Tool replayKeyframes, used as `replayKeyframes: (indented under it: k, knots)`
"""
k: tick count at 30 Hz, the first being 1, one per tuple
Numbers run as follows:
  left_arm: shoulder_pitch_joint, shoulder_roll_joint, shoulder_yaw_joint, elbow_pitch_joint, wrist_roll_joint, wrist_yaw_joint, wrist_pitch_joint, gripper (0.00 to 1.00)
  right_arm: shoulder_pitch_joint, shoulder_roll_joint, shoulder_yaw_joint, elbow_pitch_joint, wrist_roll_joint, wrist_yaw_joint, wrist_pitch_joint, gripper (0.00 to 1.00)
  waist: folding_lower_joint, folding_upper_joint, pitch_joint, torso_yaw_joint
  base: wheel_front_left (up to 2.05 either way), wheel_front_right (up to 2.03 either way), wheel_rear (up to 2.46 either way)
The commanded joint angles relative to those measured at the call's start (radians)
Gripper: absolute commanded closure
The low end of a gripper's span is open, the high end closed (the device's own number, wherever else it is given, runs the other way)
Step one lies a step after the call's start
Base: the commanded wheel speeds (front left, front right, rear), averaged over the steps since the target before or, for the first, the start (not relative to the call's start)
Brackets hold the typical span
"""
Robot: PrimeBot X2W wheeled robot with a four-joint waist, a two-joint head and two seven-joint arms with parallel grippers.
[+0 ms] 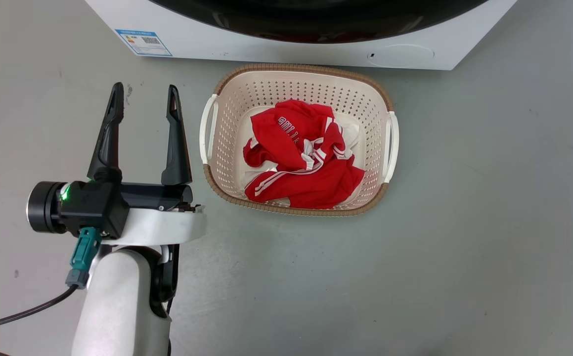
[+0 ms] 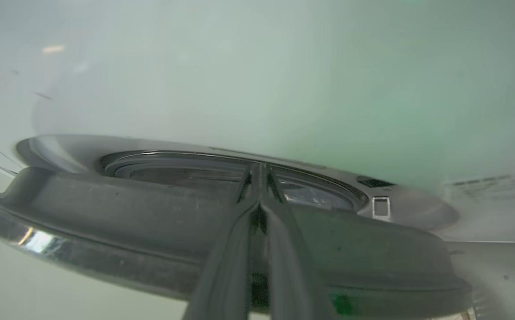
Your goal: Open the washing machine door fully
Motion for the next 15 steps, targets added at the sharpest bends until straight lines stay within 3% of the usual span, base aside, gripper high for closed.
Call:
replayKeyframes:
  k: [1,15]
  knots:
    - [-0.011,0.0,-0.002,-0.001,0.002,0.002,-0.003,0.0,-0.002,0.02,0.008,0.008,-0.01,0.0,0.014,1.0,-0.0001,-0.0001,0.003,0.001,0.0,0.0,0.0]
    - [-0.003,0.0,0.001,0.025,0.006,0.002,-0.003,0.0,0.108,0.032,-0.008,-0.058,0.05,0.0,0.244,1.0,-0.0001,-0.0001,-0.043,-0.022,0.0,0.0,0.0]
